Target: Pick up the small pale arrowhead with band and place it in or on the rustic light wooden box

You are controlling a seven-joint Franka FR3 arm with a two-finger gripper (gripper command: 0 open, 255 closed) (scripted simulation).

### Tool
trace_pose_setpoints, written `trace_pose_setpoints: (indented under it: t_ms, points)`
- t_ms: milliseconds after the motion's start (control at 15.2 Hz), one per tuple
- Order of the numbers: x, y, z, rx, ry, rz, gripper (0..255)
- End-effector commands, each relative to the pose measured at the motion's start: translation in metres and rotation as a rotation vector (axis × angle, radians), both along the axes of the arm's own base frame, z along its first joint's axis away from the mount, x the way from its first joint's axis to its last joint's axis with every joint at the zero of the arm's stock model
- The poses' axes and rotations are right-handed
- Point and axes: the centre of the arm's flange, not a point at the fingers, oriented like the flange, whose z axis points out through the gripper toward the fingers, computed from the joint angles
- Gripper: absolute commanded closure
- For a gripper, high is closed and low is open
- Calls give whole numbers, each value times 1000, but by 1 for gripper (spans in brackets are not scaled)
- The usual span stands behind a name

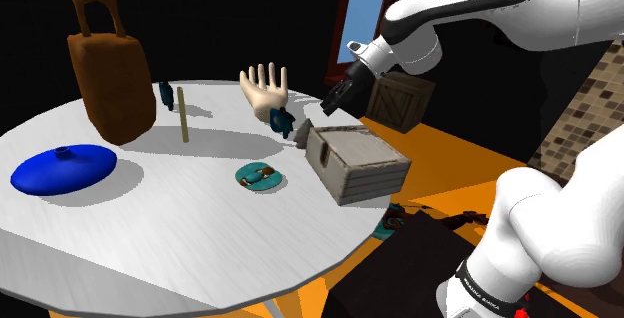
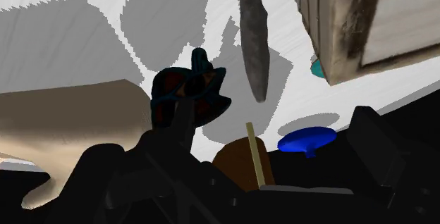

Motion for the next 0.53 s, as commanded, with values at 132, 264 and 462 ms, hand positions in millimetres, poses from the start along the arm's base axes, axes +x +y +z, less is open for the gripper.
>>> trace_pose_setpoints:
  t_ms: [132,264,462]
  points:
    - [11,12,-14,21,-35,44,0]
    - [14,18,-22,21,-35,44,0]
    - [18,26,-32,21,-35,44,0]
